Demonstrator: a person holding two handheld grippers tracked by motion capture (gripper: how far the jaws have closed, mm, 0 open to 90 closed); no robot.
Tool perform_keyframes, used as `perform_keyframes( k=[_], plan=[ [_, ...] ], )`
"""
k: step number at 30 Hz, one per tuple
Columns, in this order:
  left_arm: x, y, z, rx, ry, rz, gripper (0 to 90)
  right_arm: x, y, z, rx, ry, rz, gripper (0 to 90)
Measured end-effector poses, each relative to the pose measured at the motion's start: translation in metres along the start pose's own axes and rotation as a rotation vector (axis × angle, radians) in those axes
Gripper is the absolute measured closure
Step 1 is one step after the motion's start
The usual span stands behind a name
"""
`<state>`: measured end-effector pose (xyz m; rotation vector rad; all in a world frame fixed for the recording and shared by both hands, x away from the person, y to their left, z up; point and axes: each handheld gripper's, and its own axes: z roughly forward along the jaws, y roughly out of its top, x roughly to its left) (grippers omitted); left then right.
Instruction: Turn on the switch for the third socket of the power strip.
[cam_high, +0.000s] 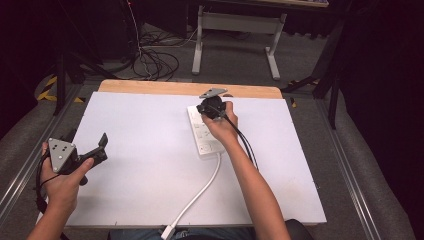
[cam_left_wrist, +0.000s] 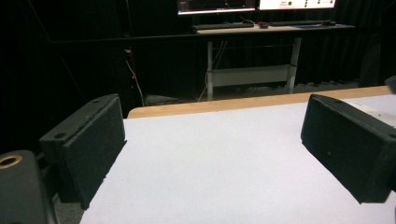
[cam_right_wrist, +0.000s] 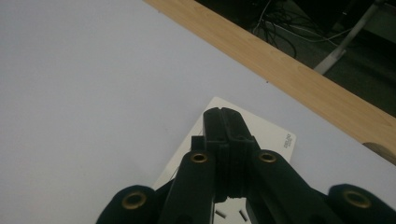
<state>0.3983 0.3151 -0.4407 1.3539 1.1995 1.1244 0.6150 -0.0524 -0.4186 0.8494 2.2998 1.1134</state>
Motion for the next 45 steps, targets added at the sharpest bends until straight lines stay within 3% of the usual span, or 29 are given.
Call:
perform_keyframes(
  k=[3,9,17,27,32,45],
  plan=[
    [0.0,0.0,0.002,0.003,-0.002,-0.003,6.9,0.0,0.0,-0.016,-0.02,0.01,-0.013,90.0],
    [-0.003,0.0,0.005,0.006,-0.015,0.005,6.9,-0.005,-0.007,-0.039,-0.066,0.023,0.016,90.0],
    [-0.005,0.0,0.007,0.003,-0.023,0.005,6.9,-0.016,-0.029,-0.063,-0.114,0.012,0.069,90.0],
    [-0.004,0.0,0.007,0.005,-0.019,0.005,6.9,-0.025,-0.058,-0.096,-0.214,0.005,0.133,90.0],
    [-0.001,0.001,0.006,0.001,-0.015,-0.013,6.9,-0.026,-0.063,-0.103,-0.233,0.003,0.149,90.0],
    [-0.001,0.002,0.005,-0.007,-0.016,-0.011,6.9,-0.022,-0.073,-0.114,-0.287,-0.027,0.13,90.0]
  ],
)
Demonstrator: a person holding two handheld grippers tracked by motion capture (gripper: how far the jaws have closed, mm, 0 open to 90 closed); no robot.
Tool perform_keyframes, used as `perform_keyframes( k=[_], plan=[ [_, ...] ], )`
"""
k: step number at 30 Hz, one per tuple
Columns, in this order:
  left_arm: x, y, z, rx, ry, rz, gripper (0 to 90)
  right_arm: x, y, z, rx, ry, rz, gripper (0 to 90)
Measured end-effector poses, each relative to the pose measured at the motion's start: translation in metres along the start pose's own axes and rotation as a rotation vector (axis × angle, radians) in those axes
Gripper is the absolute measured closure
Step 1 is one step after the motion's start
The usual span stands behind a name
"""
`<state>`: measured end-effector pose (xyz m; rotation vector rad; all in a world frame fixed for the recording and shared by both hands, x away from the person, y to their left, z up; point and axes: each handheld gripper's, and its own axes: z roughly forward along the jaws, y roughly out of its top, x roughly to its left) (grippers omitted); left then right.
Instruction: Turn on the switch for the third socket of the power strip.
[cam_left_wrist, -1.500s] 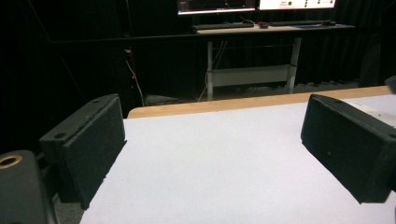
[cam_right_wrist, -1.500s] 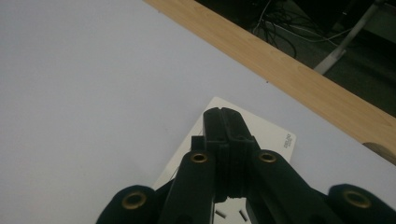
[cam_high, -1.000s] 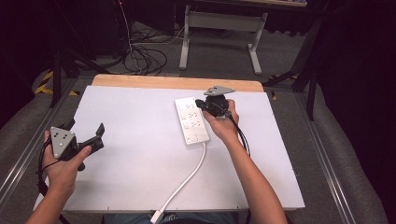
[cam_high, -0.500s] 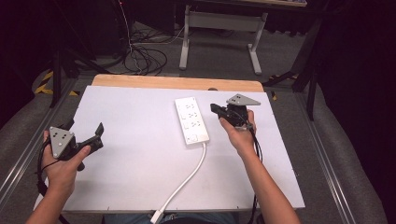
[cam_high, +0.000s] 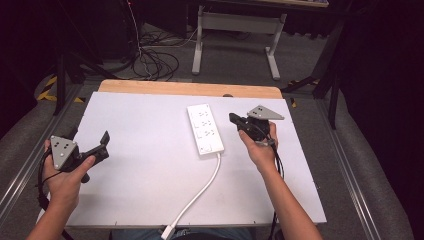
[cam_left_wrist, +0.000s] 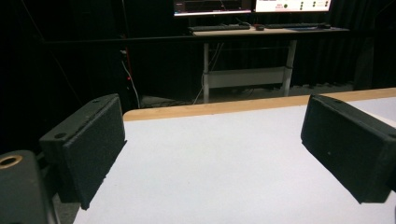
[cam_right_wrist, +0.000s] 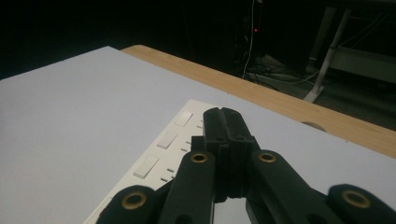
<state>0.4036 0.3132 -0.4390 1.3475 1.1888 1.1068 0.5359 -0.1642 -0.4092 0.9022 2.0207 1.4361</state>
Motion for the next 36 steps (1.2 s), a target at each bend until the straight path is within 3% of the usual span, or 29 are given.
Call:
perform_keyframes(
  k=[13,36],
  plan=[
    [-0.001,0.001,0.001,-0.001,-0.006,0.007,6.9,0.004,-0.006,-0.021,-0.102,-0.018,-0.016,90.0],
    [-0.003,0.002,0.0,-0.005,-0.008,0.01,6.9,0.017,-0.02,-0.05,-0.152,-0.006,-0.022,90.0]
  ],
)
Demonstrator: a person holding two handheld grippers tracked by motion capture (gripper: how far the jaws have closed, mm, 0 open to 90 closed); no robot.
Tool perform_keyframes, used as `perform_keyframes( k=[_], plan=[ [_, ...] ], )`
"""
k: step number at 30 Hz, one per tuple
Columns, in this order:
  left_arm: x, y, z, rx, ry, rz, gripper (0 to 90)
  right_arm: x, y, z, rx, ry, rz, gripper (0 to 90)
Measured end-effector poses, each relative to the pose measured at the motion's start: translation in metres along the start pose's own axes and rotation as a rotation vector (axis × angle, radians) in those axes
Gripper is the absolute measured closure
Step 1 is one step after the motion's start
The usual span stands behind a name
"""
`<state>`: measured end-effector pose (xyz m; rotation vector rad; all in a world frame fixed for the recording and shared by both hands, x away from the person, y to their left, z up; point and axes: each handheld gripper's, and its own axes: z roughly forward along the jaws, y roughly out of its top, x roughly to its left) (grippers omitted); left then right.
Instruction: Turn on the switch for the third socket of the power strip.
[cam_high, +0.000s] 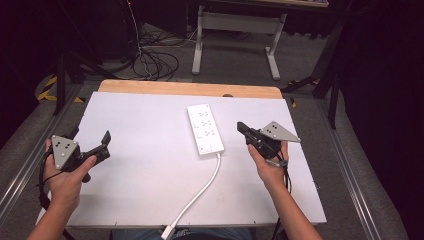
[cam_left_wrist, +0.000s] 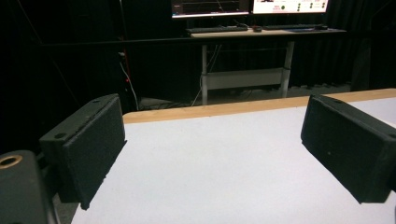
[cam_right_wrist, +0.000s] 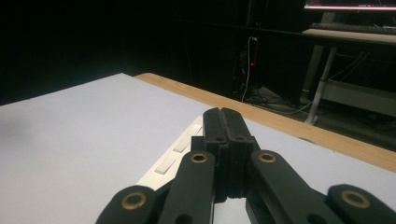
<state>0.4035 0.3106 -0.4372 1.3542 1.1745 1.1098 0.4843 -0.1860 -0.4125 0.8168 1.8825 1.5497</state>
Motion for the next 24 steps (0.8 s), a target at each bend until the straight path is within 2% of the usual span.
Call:
perform_keyframes(
  k=[6,16,18,24],
  plan=[
    [0.0,0.0,0.0,0.0,-0.002,-0.002,6.9,0.005,-0.003,-0.01,-0.03,0.005,-0.019,90.0],
    [0.0,0.0,0.0,-0.001,-0.001,-0.005,7.0,0.008,-0.008,-0.023,-0.069,-0.007,-0.018,89.0],
    [0.0,0.0,0.0,-0.001,-0.002,-0.006,7.0,0.007,-0.009,-0.024,-0.078,-0.018,-0.008,85.9],
    [0.0,0.0,0.0,0.0,0.0,-0.006,6.9,0.007,-0.011,-0.022,-0.079,-0.017,-0.013,83.9]
  ],
)
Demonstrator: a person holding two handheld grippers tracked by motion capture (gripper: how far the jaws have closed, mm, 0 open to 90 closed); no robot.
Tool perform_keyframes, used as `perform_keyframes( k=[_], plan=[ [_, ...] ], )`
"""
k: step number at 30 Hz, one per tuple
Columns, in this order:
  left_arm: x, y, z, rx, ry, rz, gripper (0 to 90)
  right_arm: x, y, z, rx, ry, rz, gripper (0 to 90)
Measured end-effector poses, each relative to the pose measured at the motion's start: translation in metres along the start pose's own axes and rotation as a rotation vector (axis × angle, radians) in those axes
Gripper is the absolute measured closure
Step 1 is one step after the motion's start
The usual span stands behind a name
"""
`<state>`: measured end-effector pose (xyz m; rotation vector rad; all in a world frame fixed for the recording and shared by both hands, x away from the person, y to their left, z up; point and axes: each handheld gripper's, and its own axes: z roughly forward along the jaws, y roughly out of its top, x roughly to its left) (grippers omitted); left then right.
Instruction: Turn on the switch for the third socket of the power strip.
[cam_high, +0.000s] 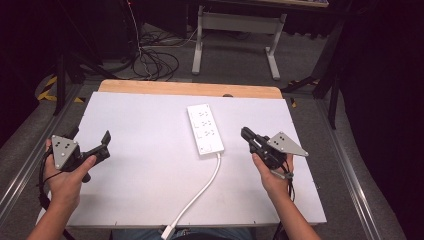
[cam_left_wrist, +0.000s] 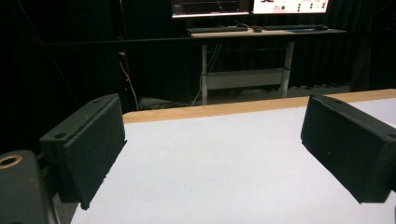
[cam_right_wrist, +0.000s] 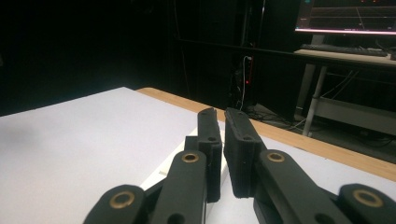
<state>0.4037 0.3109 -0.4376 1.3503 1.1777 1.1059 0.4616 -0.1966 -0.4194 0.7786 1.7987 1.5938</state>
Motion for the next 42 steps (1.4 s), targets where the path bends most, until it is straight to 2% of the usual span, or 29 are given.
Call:
perform_keyframes(
  k=[2,9,13,19,22,24,29,33,36,42],
  plan=[
    [0.0,0.0,0.0,-0.003,0.001,-0.005,7.0,0.001,0.0,-0.001,-0.003,0.0,0.005,80.5],
    [0.0,0.0,0.0,0.0,0.0,-0.001,7.0,0.003,-0.004,-0.01,-0.01,0.009,-0.034,64.0],
    [0.0,0.0,-0.001,-0.001,0.002,-0.005,7.0,0.002,-0.003,-0.01,-0.04,0.019,0.007,53.9],
    [0.0,0.0,-0.001,-0.003,0.002,-0.008,7.1,0.005,-0.003,-0.009,-0.073,0.023,-0.001,38.5],
    [0.0,0.0,-0.001,-0.003,0.001,-0.007,7.1,0.006,-0.003,-0.009,-0.074,0.013,0.015,25.8],
    [0.0,0.0,-0.001,-0.004,0.002,-0.009,7.1,0.006,-0.004,-0.011,-0.072,0.02,0.032,24.0],
    [0.0,0.0,-0.001,-0.003,0.003,-0.007,7.1,0.003,-0.004,-0.016,-0.088,0.019,0.026,23.1],
    [0.0,0.0,-0.001,-0.003,0.002,-0.007,7.1,0.003,-0.004,-0.016,-0.098,0.021,0.006,13.0],
    [0.001,0.0,-0.001,-0.005,0.003,-0.008,7.1,0.004,-0.006,-0.015,-0.097,0.058,-0.002,4.3],
    [0.001,0.0,0.0,-0.003,0.004,-0.006,7.1,0.006,-0.008,-0.012,-0.088,0.075,-0.007,2.2]
  ],
)
